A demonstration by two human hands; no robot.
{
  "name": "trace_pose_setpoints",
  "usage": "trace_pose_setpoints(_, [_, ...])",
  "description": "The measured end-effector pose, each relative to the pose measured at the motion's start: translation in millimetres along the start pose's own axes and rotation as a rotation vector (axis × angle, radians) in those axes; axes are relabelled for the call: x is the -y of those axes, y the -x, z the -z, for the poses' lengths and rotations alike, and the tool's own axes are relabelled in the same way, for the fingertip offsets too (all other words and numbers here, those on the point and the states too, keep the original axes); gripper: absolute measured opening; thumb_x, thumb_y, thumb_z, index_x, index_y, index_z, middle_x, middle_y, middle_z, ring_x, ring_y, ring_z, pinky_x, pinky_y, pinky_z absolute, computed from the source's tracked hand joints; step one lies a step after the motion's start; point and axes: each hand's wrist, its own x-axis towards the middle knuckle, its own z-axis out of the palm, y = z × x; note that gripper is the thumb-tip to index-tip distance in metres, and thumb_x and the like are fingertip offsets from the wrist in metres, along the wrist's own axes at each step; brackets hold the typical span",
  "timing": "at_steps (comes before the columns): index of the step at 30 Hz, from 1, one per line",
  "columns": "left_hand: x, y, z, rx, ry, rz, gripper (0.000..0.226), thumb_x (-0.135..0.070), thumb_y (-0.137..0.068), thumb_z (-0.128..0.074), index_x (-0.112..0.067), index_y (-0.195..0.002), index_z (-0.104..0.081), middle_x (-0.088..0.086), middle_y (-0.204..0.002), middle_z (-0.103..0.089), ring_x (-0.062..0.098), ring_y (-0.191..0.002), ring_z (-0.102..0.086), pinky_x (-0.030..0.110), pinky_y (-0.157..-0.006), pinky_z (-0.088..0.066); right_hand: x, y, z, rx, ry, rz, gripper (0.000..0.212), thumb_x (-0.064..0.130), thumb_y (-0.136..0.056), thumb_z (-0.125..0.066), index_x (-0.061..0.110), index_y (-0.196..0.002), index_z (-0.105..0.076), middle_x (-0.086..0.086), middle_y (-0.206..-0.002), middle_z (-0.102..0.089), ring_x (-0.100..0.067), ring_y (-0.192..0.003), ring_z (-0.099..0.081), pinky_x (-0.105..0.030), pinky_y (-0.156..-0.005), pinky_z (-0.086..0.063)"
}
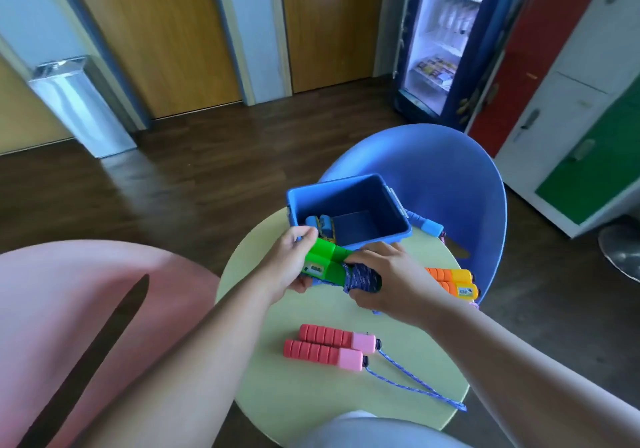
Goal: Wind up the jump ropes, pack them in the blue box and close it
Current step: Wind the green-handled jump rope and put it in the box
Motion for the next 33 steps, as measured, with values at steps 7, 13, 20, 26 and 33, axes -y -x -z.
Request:
trace_pose_setpoints(7, [-2,-52,24,-0.211,-0.302,-0.001,0.016,-0.041,-0.1,-0.054,-0.03,-0.111,-0.058,0.004,-0.102,-0.072,0.024,-0.064,-0.07,0.031,-0.053,-0.055,-8,-38,5,-0.161,-0.03,-0.255,0.055,0.057,-0.078,-0.064,0.041,-0.131,-0.059,-0.001,-0.115,-0.061,-0.029,-0.104,-0.055,-0.037,-0.091,-0.049])
trace_pose_setpoints(13, [16,-88,28,-0.177,-0.279,0.061,0.044,-0.023,-0.095,-0.063,-0.035,-0.134,-0.05,0.004,-0.119,-0.065,0.033,-0.101,-0.067,0.047,-0.079,-0.063,-5,-105,0,-0.128,-0.037,-0.456,0.051,0.052,-0.082,-0.059,0.047,-0.133,-0.052,-0.002,-0.102,-0.056,-0.034,-0.102,-0.056,-0.041,-0.081,-0.055])
trace_pose_setpoints(20, [26,-96,33,-0.121,0.098,0.104,0.057,-0.004,-0.089,-0.069,-0.044,-0.126,-0.051,0.011,-0.116,-0.069,0.033,-0.101,-0.072,0.045,-0.062,-0.065,-16,-170,-19,0.004,0.046,-0.592,0.044,0.049,-0.08,-0.058,0.041,-0.122,-0.05,-0.003,-0.098,-0.065,-0.035,-0.094,-0.058,-0.038,-0.075,-0.053])
trace_pose_setpoints(26, [29,-91,34,-0.112,0.187,0.108,0.059,0.001,-0.086,-0.075,-0.039,-0.126,-0.055,0.016,-0.109,-0.067,0.032,-0.099,-0.072,0.051,-0.064,-0.065,-31,-186,-53,0.144,0.123,-0.743,0.04,0.043,-0.094,-0.056,0.033,-0.129,-0.04,-0.01,-0.104,-0.055,-0.037,-0.095,-0.05,-0.038,-0.073,-0.047])
trace_pose_setpoints(33, [29,-90,39,-0.083,0.199,0.072,0.06,-0.001,-0.087,-0.077,-0.035,-0.132,-0.056,0.019,-0.105,-0.063,0.026,-0.086,-0.07,0.044,-0.062,-0.065,-45,-193,-54,0.411,0.176,-0.594,0.04,0.04,-0.101,-0.05,0.029,-0.139,-0.048,-0.013,-0.126,-0.058,-0.034,-0.099,-0.057,-0.035,-0.074,-0.045])
